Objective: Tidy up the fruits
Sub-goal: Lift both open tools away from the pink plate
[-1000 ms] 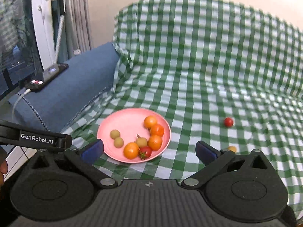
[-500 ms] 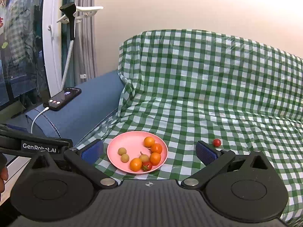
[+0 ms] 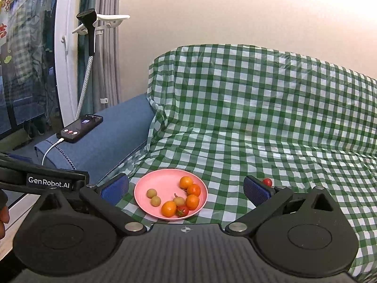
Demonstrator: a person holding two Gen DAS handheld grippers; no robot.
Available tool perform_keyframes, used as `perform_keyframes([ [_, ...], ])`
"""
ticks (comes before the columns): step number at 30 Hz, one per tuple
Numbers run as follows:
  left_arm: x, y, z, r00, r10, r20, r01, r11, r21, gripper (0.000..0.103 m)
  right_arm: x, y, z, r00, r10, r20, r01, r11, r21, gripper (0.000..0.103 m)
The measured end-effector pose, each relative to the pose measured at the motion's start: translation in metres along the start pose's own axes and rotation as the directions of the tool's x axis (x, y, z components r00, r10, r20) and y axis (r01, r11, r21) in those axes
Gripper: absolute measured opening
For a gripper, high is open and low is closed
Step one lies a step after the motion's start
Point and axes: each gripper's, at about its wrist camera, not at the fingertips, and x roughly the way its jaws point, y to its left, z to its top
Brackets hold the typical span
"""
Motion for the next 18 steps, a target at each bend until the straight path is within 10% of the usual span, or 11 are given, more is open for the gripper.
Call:
perform_keyframes([
  [18, 0.013, 0.003, -0.004, 0.999, 0.000, -0.038, -0.001, 1.000, -0.012, 0.103, 0.010, 0.002, -0.010, 0.999, -0.001, -0.033, 0.002, 0.999, 0.033, 0.102],
])
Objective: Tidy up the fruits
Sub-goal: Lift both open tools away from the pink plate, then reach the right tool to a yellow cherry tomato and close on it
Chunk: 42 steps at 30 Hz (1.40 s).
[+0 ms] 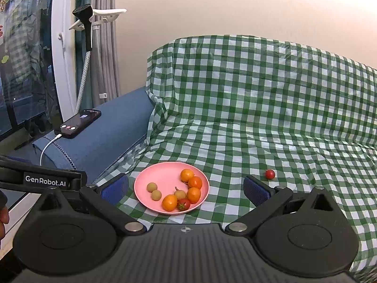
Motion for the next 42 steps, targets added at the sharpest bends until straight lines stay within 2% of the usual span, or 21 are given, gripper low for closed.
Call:
perform_keyframes([
  [13, 0.016, -0.002, 0.001, 0.999, 0.012, -0.035, -0.012, 1.000, 0.012, 0.103, 0.012, -0.007, -0.002, 1.000, 0.011, -0.026, -0.010, 0.999, 0.033, 0.102],
  [25, 0.042, -0.025, 0.007, 0.993, 0.037, -0.108, -0.029, 0.997, 0.070, 0.103, 0.039, -0.032, -0.013, 0.997, 0.030, -0.068, -0.022, 0.993, 0.112, 0.102],
  [30, 0.060, -0.042, 0.015, 0.987, 0.040, -0.155, -0.026, 0.995, 0.094, 0.103, 0.058, -0.057, -0.026, 0.995, -0.025, -0.098, 0.042, 0.983, 0.179, 0.102],
  [35, 0.082, -0.065, 0.029, 0.981, 0.035, -0.192, -0.013, 0.993, 0.114, 0.103, 0.087, -0.091, -0.044, 0.987, -0.112, -0.119, 0.137, 0.964, 0.227, 0.102],
  [41, 0.116, -0.087, 0.050, 0.962, 0.035, -0.272, -0.013, 0.997, 0.082, 0.103, 0.157, -0.167, -0.068, 0.962, -0.217, -0.165, 0.250, 0.943, 0.219, 0.102],
  [42, 0.121, -0.089, 0.053, 0.958, 0.036, -0.284, -0.015, 0.997, 0.076, 0.103, 0.170, -0.177, -0.074, 0.958, -0.227, -0.177, 0.261, 0.945, 0.198, 0.099],
])
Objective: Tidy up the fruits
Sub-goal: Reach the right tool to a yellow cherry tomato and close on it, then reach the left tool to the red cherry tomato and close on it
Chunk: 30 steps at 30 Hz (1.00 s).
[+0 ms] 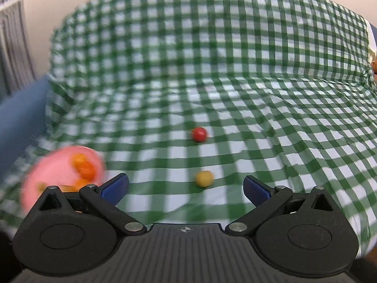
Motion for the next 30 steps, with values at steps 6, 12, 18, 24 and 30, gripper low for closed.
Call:
perform_keyframes([
  [6, 0.020, -0.023, 0.022, 0.999, 0.045, -0.017, -0.044, 0.999, 0.028, 0.103, 0.082, -0.033, 0.001, 0.997, -0.005, -0.077, -0.003, 0.994, -0.109, 0.065],
  [12, 0.048, -0.055, 0.039, 0.997, 0.064, -0.042, -0.061, 0.996, 0.068, 0.103, 0.112, -0.045, 0.000, 0.991, 0.061, -0.120, -0.075, 0.990, -0.121, 0.030],
  [18, 0.083, -0.113, 0.070, 0.999, -0.005, -0.047, 0.010, 0.994, 0.111, 0.103, 0.108, -0.064, 0.012, 0.996, -0.033, -0.087, 0.018, 0.987, -0.161, 0.030],
  [24, 0.136, -0.208, 0.111, 0.989, -0.137, -0.047, 0.143, 0.976, 0.164, 0.103, 0.136, -0.141, 0.050, 0.956, -0.267, -0.119, 0.276, 0.959, 0.059, 0.030],
  [30, 0.202, -0.277, 0.129, 0.956, -0.209, -0.205, 0.240, 0.961, 0.140, 0.103, 0.147, -0.162, 0.048, 0.940, -0.310, -0.142, 0.326, 0.940, 0.102, 0.030],
])
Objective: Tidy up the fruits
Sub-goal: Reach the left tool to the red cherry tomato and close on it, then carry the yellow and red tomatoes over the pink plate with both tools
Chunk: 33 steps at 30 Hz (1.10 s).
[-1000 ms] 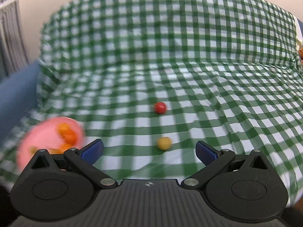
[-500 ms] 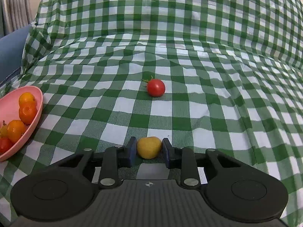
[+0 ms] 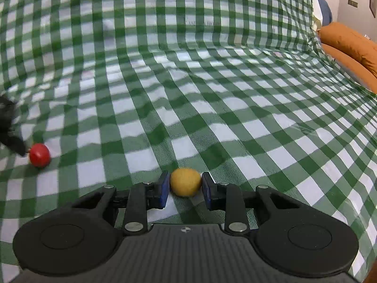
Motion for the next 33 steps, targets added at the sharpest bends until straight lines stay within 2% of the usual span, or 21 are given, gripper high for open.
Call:
perform_keyframes([
  [3, 0.022, -0.003, 0.008, 0.999, -0.007, -0.035, 0.005, 0.998, -0.064, 0.103, 0.001, -0.002, 0.000, 1.000, 0.007, 0.003, -0.007, 1.000, 0.014, 0.030],
  [5, 0.030, 0.000, 0.011, 0.998, -0.022, -0.050, 0.017, 0.994, -0.104, 0.097, 0.003, -0.003, 0.003, 1.000, 0.008, 0.003, -0.008, 1.000, 0.014, 0.030],
  [6, 0.030, 0.001, 0.011, 0.999, -0.007, -0.042, 0.002, 0.993, -0.116, 0.093, 0.004, -0.002, 0.004, 1.000, 0.007, 0.003, -0.007, 1.000, 0.015, 0.030],
  [7, 0.026, 0.002, 0.009, 1.000, 0.009, -0.021, -0.011, 0.993, -0.118, 0.079, 0.005, -0.002, 0.005, 1.000, 0.008, 0.003, -0.008, 1.000, 0.012, 0.030],
  [8, 0.024, 0.000, 0.008, 0.999, 0.033, -0.001, -0.033, 0.994, -0.106, 0.070, 0.006, -0.002, 0.005, 1.000, 0.006, 0.003, -0.006, 1.000, 0.012, 0.030],
  [9, 0.020, -0.004, 0.009, 0.999, 0.050, 0.015, -0.049, 0.996, -0.080, 0.051, 0.006, -0.003, 0.007, 1.000, 0.006, 0.003, -0.006, 1.000, 0.010, 0.030],
  [10, 0.018, -0.004, 0.009, 0.999, 0.044, 0.019, -0.043, 0.997, -0.062, 0.041, 0.006, -0.003, 0.007, 1.000, 0.005, 0.003, -0.005, 1.000, 0.011, 0.030],
  [14, 0.009, -0.001, 0.010, 1.000, 0.030, -0.010, -0.030, 0.997, -0.077, 0.041, 0.003, -0.006, 0.011, 1.000, 0.012, 0.006, -0.012, 0.999, 0.042, 0.030],
  [18, -0.007, -0.006, 0.002, 0.998, 0.058, 0.011, -0.058, 0.998, -0.023, 0.041, -0.002, -0.009, 0.011, 0.999, -0.011, 0.033, 0.008, 0.996, 0.087, 0.030],
  [22, -0.023, -0.004, -0.010, 0.996, 0.086, 0.016, -0.087, 0.996, 0.024, 0.041, -0.005, -0.007, 0.010, 0.998, 0.001, 0.055, -0.007, 0.995, 0.101, 0.030],
  [28, -0.059, 0.005, -0.034, 0.993, 0.108, 0.042, -0.112, 0.989, 0.101, 0.041, -0.020, -0.003, 0.009, 0.991, 0.075, 0.110, -0.087, 0.991, 0.103, 0.030],
  [33, -0.100, 0.026, -0.069, 0.993, 0.100, 0.059, -0.108, 0.982, 0.157, 0.041, -0.057, 0.006, 0.003, 0.983, 0.162, 0.086, -0.169, 0.983, 0.075, 0.030],
])
